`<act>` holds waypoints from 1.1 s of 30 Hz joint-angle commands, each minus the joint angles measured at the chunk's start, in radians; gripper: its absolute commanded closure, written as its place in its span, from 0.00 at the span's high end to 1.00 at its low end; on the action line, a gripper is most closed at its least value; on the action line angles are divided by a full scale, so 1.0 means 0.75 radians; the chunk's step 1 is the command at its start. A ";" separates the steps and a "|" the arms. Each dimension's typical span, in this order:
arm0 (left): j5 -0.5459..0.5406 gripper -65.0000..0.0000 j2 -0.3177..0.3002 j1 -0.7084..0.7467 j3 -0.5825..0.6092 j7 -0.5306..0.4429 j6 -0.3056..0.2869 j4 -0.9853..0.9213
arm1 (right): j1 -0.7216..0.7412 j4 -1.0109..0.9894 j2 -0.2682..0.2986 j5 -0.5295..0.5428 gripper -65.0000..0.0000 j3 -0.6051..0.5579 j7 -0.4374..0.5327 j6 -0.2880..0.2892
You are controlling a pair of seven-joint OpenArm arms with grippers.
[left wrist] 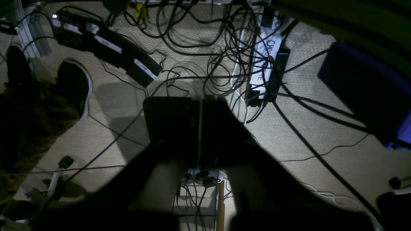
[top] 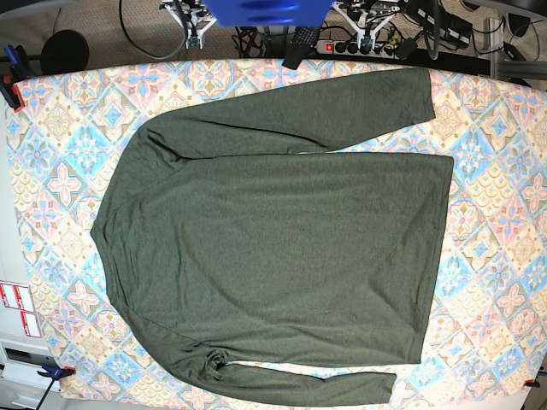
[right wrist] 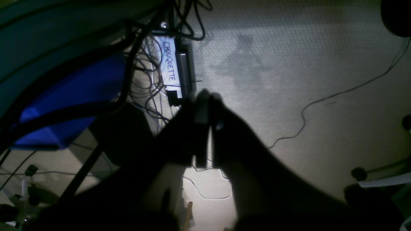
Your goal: Fold the T-shirt properly
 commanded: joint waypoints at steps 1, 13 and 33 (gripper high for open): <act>0.001 0.00 -0.001 0.011 -0.003 -0.008 0.005 0.002 | -0.012 0.000 0.005 0.008 0.00 -0.002 0.008 0.003; 0.001 0.00 0.001 0.054 -0.003 -0.008 0.007 0.053 | -0.012 0.000 0.005 0.008 0.00 -0.002 0.008 0.003; 0.001 0.00 -0.062 0.441 -0.003 -0.008 0.007 0.513 | -0.348 0.316 0.050 0.008 0.00 -0.004 0.008 0.003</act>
